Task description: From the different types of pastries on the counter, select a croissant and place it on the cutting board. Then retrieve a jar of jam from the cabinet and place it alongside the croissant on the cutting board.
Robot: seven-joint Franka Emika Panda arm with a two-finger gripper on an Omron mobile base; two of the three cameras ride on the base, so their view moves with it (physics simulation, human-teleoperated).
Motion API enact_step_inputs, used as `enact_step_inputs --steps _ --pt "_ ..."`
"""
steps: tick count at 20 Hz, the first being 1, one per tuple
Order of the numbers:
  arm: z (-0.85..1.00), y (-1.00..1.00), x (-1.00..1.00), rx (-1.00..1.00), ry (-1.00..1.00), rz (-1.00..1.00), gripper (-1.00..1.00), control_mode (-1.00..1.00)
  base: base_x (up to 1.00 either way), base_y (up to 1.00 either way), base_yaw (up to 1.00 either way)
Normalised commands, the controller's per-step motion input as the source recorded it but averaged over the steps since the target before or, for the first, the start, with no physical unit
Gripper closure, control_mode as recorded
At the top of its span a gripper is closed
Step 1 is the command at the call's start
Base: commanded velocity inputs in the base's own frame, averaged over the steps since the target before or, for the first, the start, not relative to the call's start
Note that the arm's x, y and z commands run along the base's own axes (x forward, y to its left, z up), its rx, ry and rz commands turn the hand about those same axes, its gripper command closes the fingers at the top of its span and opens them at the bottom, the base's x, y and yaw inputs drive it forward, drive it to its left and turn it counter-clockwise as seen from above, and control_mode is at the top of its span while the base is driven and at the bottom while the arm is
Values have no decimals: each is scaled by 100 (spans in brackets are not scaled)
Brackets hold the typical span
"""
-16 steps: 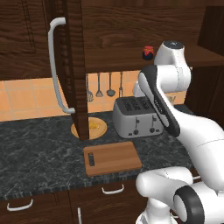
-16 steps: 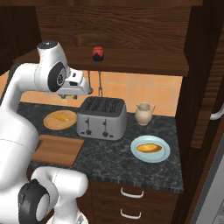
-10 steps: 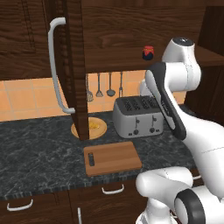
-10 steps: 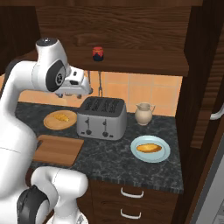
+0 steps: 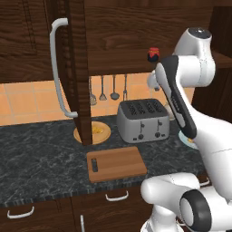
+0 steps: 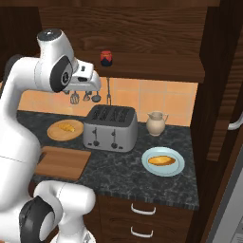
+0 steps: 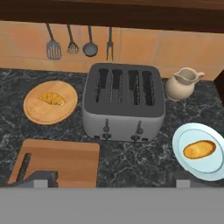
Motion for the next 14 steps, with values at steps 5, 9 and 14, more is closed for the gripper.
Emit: enact_step_inputs --steps 5,9,14 --pt "72 -4 32 0 -17 0 -100 -100 0 0 0" --pt "1 -1 46 0 -28 -5 -100 -100 0 0 0" --pt "3 0 93 0 -36 -4 -100 -100 0 0 0"
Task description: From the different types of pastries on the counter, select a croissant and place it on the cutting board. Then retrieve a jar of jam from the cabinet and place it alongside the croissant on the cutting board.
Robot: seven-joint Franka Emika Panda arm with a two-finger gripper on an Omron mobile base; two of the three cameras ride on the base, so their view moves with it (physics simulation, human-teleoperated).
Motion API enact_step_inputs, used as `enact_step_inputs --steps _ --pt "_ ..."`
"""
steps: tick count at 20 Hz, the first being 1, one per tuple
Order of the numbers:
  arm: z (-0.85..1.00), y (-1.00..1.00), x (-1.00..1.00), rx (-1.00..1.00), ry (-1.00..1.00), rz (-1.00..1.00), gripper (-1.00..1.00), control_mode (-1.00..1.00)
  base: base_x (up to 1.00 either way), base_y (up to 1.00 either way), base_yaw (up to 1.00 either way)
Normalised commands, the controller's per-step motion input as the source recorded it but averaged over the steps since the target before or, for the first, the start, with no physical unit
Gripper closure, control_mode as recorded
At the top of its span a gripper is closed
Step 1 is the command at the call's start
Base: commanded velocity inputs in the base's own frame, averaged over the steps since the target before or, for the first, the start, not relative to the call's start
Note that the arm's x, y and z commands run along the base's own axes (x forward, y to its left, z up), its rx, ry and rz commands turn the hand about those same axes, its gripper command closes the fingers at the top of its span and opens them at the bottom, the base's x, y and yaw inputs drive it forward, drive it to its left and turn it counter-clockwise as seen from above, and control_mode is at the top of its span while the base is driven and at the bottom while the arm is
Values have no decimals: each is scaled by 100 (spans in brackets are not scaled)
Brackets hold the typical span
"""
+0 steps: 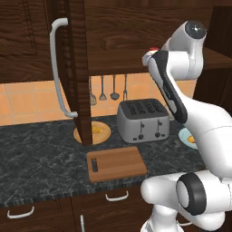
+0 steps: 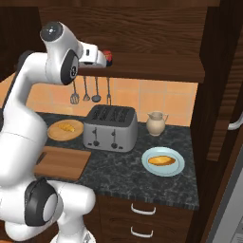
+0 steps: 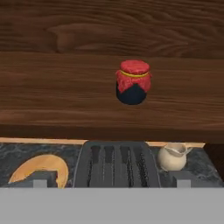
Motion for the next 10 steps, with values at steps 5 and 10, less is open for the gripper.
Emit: enact_step_inputs --steps 5,10 --pt "48 -19 47 8 -29 -7 -100 -100 0 0 0" --pt "17 -37 0 19 1 0 -100 -100 0 0 0"
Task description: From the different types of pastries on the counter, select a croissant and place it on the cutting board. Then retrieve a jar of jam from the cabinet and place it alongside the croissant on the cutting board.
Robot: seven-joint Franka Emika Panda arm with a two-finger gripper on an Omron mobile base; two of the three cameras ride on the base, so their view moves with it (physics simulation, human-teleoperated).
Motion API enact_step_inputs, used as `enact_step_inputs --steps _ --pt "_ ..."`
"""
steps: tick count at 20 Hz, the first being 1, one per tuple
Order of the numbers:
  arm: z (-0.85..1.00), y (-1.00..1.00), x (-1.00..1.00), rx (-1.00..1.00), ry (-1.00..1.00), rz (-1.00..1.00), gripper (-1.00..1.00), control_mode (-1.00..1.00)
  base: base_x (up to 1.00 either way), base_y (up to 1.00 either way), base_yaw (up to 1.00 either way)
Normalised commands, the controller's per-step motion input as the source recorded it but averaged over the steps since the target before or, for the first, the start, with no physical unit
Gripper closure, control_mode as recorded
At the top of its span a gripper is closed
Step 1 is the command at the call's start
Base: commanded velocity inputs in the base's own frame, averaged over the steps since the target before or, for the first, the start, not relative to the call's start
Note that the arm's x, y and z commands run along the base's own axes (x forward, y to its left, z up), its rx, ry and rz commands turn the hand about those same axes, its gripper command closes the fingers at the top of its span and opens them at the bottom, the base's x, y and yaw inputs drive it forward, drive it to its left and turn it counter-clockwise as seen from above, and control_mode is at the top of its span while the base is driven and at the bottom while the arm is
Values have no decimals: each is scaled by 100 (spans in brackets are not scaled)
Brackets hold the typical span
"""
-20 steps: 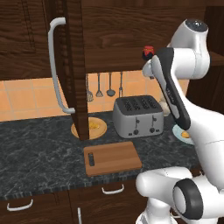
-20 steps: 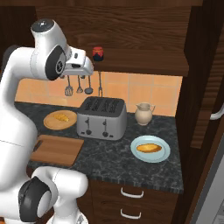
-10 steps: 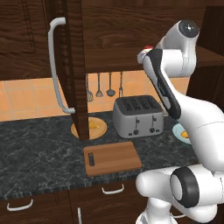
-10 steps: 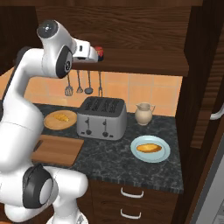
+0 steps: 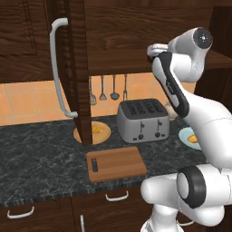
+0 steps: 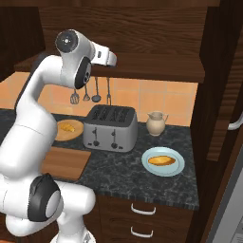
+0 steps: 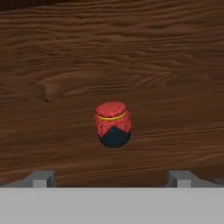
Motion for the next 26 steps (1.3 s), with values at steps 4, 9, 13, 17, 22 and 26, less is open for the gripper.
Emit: enact_step_inputs --steps 4,9,13,17,22,26 --pt "-3 0 58 -4 12 1 -100 -100 0 0 0" --pt "-2 0 40 -6 9 5 -100 -100 0 0 0" --pt "0 0 37 -3 1 9 -100 -100 0 0 0" --pt "-1 0 20 -1 0 6 -100 -100 0 0 0" --pt "0 0 9 -3 0 9 -100 -100 0 0 0" --pt "-6 -9 3 -3 0 2 -100 -100 0 0 0"
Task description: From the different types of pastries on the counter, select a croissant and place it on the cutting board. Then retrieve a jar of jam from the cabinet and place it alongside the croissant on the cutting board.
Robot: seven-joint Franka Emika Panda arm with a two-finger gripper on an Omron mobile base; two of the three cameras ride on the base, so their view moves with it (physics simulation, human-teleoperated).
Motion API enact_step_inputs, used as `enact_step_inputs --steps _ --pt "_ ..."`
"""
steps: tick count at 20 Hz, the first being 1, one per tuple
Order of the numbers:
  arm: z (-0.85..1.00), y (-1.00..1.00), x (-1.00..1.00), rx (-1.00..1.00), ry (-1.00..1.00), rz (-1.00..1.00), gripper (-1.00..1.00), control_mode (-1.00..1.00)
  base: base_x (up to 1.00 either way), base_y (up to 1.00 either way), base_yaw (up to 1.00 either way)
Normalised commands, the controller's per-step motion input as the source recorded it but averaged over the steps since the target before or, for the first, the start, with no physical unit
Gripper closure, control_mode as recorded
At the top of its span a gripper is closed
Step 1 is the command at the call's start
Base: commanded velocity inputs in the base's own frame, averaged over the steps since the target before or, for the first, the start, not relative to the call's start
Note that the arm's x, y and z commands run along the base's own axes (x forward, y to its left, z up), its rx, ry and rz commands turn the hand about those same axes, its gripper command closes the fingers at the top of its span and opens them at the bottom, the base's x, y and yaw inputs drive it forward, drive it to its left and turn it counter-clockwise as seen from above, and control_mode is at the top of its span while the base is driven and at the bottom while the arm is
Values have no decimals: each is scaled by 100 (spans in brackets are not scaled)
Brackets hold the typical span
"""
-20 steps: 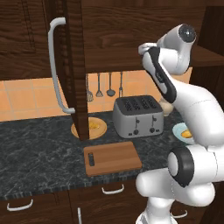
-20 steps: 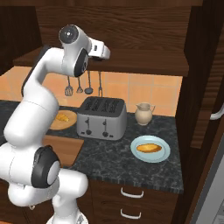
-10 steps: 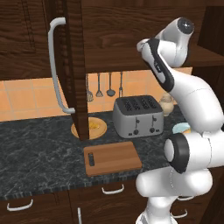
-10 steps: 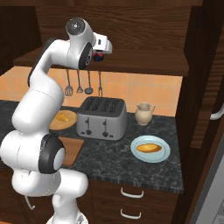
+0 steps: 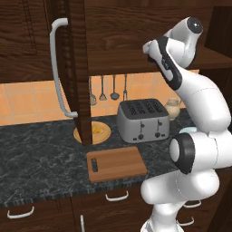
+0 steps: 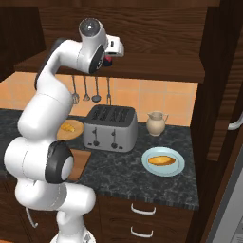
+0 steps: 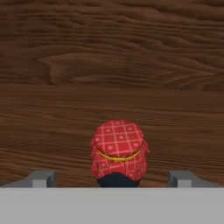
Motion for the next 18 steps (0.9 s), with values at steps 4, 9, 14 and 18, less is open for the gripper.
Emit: enact_step_inputs --steps 4,9,14,18 --pt "-6 -6 17 -1 0 0 -100 -100 0 0 0" --pt "-29 -10 43 -6 -2 0 -100 -100 0 0 0" --pt "-2 -1 18 -1 0 0 -100 -100 0 0 0" --pt "0 0 0 0 0 0 100 -100 0 0 0"
